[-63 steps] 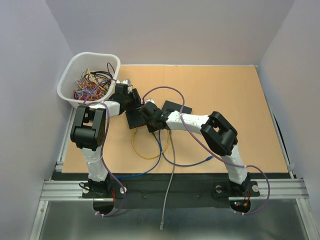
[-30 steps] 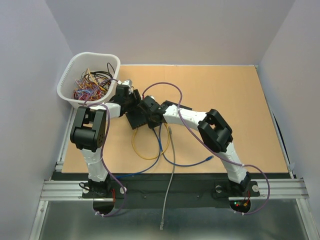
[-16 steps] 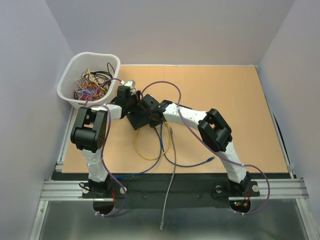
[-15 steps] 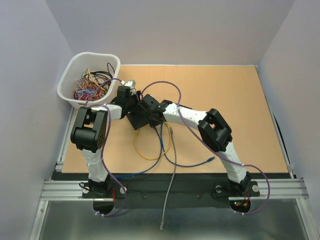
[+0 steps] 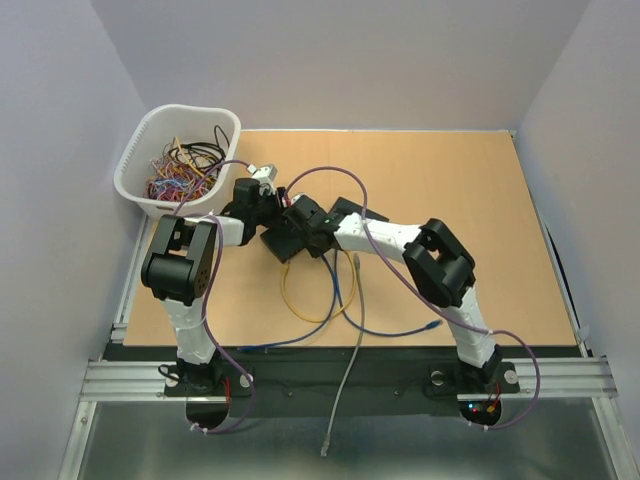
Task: Insert the plug into the switch port
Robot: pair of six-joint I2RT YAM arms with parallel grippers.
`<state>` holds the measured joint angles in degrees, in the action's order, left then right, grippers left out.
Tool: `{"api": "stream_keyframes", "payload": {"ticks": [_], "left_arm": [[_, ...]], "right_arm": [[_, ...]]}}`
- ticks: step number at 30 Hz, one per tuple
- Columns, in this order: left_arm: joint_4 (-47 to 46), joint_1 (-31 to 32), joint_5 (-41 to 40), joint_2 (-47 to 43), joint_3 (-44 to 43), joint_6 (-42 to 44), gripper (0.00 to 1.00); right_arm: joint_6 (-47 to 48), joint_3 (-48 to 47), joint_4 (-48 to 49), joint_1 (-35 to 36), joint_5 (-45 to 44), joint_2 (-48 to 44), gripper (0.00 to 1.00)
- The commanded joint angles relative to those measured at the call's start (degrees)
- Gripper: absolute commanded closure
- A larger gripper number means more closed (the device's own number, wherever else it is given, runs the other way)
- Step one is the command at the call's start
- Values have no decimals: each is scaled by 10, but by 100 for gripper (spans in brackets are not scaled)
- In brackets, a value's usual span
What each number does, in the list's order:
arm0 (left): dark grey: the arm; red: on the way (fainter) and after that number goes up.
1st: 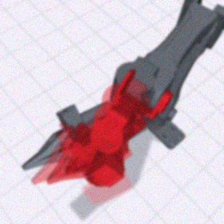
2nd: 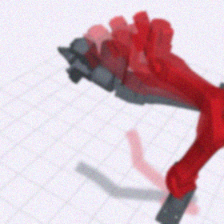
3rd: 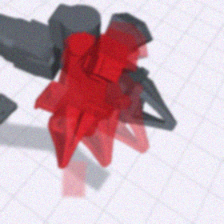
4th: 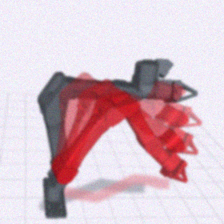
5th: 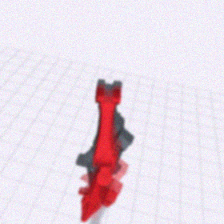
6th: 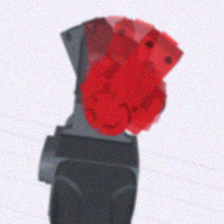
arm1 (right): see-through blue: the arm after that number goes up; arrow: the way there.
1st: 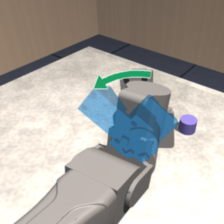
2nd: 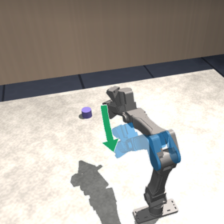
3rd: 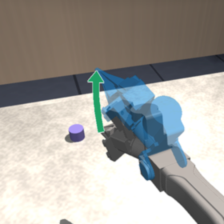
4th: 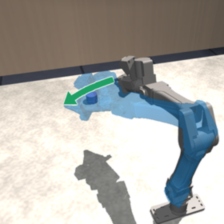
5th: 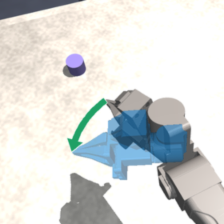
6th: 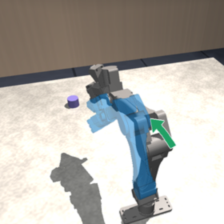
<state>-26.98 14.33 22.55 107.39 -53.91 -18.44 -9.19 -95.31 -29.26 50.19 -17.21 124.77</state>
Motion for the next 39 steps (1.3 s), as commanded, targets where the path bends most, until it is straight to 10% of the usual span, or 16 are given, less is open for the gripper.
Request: {"api": "stream_keyframes", "payload": {"ticks": [1, 19, 39], "left_arm": [[27, 39, 84, -4, 35, -13, 43], [-45, 98, 118, -50, 137, -20, 45], [-60, 155, 106, -64, 171, -8, 52]], "right_arm": [[63, 46, 132, -11, -13, -52, 99], [167, 296, 242, -20, 122, -228, 100], [190, 228, 269, -24, 128, -214, 100]]}}
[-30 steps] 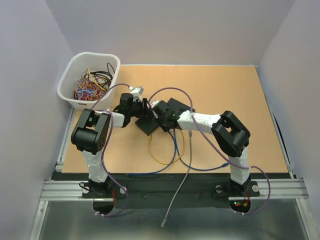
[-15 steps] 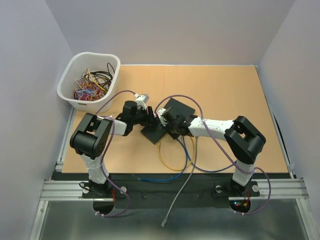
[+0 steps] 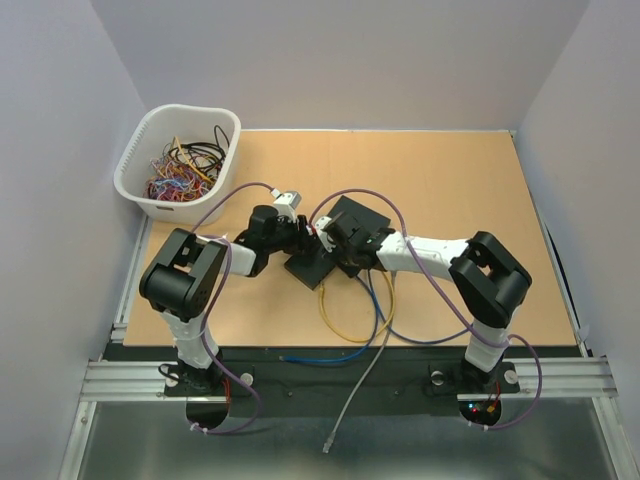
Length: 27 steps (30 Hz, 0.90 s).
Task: Insert the plug into the switch port
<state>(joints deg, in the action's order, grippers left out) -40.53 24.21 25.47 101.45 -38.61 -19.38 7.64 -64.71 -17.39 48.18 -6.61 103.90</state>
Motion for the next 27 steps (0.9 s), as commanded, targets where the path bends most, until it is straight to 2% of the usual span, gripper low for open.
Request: {"api": "stream_keyframes", "payload": {"ticks": [1, 11, 14, 15, 18, 27], "left_arm": [[78, 60, 73, -5, 17, 3, 52], [94, 99, 53, 6, 8, 11, 54], [97, 111, 54, 16, 2, 14, 54], [99, 118, 54, 18, -1, 16, 54], [106, 126, 51, 21, -5, 21, 55], [111, 159, 71, 40, -14, 21, 55]], "right_arm": [[26, -84, 154, -4, 24, -2, 100], [11, -119, 284, -4, 44, 32, 100], [-7, -83, 346, -4, 47, 19, 100], [-12, -69, 402, -4, 47, 8, 100], [-31, -38, 453, -4, 63, -13, 100], [-46, -91, 495, -5, 89, 23, 100]]}}
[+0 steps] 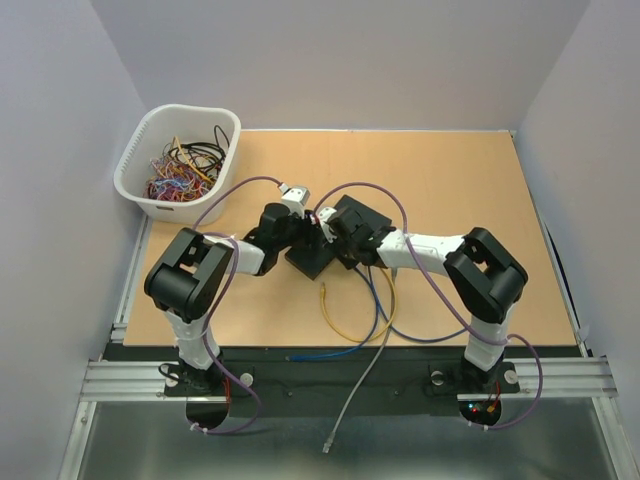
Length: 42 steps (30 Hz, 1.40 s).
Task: Insert the plug into the switch port
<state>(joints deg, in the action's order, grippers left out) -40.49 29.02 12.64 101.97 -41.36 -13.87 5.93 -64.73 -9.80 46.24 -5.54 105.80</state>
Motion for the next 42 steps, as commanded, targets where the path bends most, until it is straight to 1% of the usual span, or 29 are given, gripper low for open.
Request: {"api": "stream_keyframes", "payload": {"ticks": [1, 3, 6, 7, 14, 16, 17, 18, 20, 21, 22, 24, 25, 26, 27, 30, 31, 34, 37, 42], "left_arm": [[110, 110, 200, 35, 13, -36, 55], [117, 109, 192, 31, 13, -39, 54], [139, 109, 172, 30, 9, -38, 53], [142, 107, 169, 31, 6, -38, 52], [154, 101, 157, 48, -6, -45, 39], [161, 97, 141, 45, -11, -50, 32], [168, 95, 135, 39, -13, -55, 26], [175, 95, 126, 36, -18, -57, 24], [194, 92, 94, 24, -28, -57, 9], [220, 91, 79, 20, -35, -57, 5], [248, 89, 51, 12, -51, -61, 4], [276, 86, 17, 4, -67, -70, 2], [288, 83, -17, 0, -81, -75, 2], [310, 81, -34, -12, -87, -87, 2], [320, 76, -72, -19, -100, -94, 2], [353, 72, -134, -55, -119, -116, 2], [360, 71, -168, -63, -125, -120, 2], [385, 63, -190, -78, -154, -123, 1], [417, 61, -198, -65, -187, -114, 1], [430, 54, -198, -47, -200, -107, 1]], "right_arm": [[-33, -92, 419, 15, 77, 5, 100], [-38, -85, 418, 15, 71, 2, 100], [-50, -45, 413, 16, 59, -18, 100], [-58, -24, 409, 15, 38, -34, 100], [-141, 75, 385, 16, 22, -101, 100], [-157, 92, 380, 16, 19, -119, 100], [-172, 102, 372, 16, 13, -124, 100], [-175, 107, 368, 17, 13, -132, 99], [-186, 117, 362, 17, 8, -139, 100], [-189, 122, 357, 17, 6, -143, 99], [-194, 132, 356, 17, 5, -151, 100], [-202, 143, 350, 19, 2, -160, 99], [-205, 153, 349, 20, 1, -164, 100], [-214, 160, 347, 21, -3, -173, 100], [-218, 165, 343, 22, -4, -176, 100], [-232, 184, 338, 24, -5, -189, 100], [-234, 188, 336, 25, -5, -190, 99], [-240, 195, 324, 25, -8, -194, 100], [-246, 203, 320, 25, -10, -198, 100], [-254, 215, 318, 25, -10, -198, 100]]}}
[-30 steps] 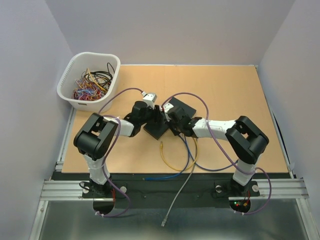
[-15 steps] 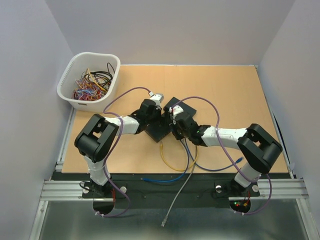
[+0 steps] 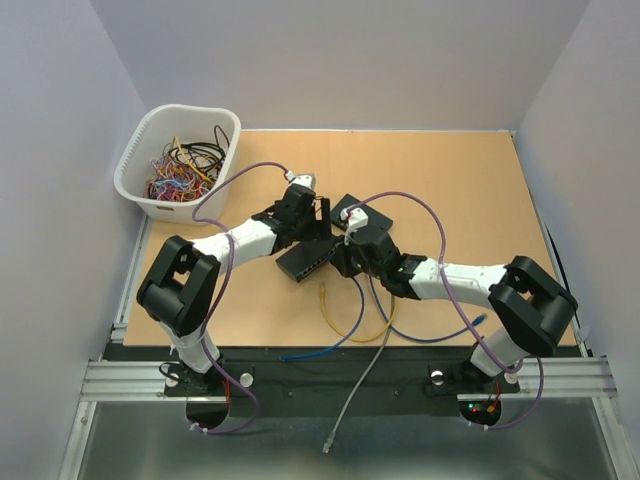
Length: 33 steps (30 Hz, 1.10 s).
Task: Insert the plug into the switch port
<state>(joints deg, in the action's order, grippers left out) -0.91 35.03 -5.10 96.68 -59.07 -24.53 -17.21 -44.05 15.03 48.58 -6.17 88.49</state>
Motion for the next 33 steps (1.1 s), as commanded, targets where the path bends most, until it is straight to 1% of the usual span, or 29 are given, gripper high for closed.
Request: {"api": "stream_keyframes", "payload": {"ticks": [1, 5, 8, 11, 13, 15, 18, 21, 25, 26, 27, 28, 29, 32, 33], "left_arm": [[35, -8, -19, 8, -25, 1, 1], [47, -25, -25, -7, -34, -6, 2], [85, -29, -52, -48, -61, -11, 2], [112, -29, -62, -125, -71, -11, 2], [120, -30, -64, -153, -72, -11, 2], [138, -29, -63, -191, -74, -10, 2], [156, -29, -71, -243, -64, -10, 2], [167, -29, -75, -295, -54, -8, 2], [181, -29, -78, -337, -32, -1, 2], [187, -29, -78, -347, -29, 1, 2], [189, -29, -80, -352, -26, 2, 2], [191, -29, -81, -355, -25, 3, 2], [196, -30, -80, -359, -25, 6, 2], [207, -32, -81, -362, -28, 12, 2], [215, -31, -81, -364, -30, 14, 2]], "right_arm": [[-25, 9, 69, 3, -2, -23, 100], [-33, 13, 62, 4, -9, -14, 100], [-41, 13, 48, 5, -18, -3, 99], [-52, 12, 45, 6, -17, 13, 99], [-57, 6, 46, 7, -14, 32, 99], [-68, -14, 39, 8, -16, 51, 100], [-81, -51, 24, 10, -29, 107, 100], [-98, -79, 17, 10, -45, 136, 100], [-114, -157, -13, 9, -86, 193, 99], [-112, -205, -28, 10, -96, 227, 100], [-109, -233, -39, 10, -103, 247, 100], [-102, -306, -51, 9, -110, 272, 100], [-97, -346, -81, 10, -135, 316, 100], [-78, -486, -133, 0, -182, 395, 99], [-75, -583, -168, -6, -203, 424, 95]]}}
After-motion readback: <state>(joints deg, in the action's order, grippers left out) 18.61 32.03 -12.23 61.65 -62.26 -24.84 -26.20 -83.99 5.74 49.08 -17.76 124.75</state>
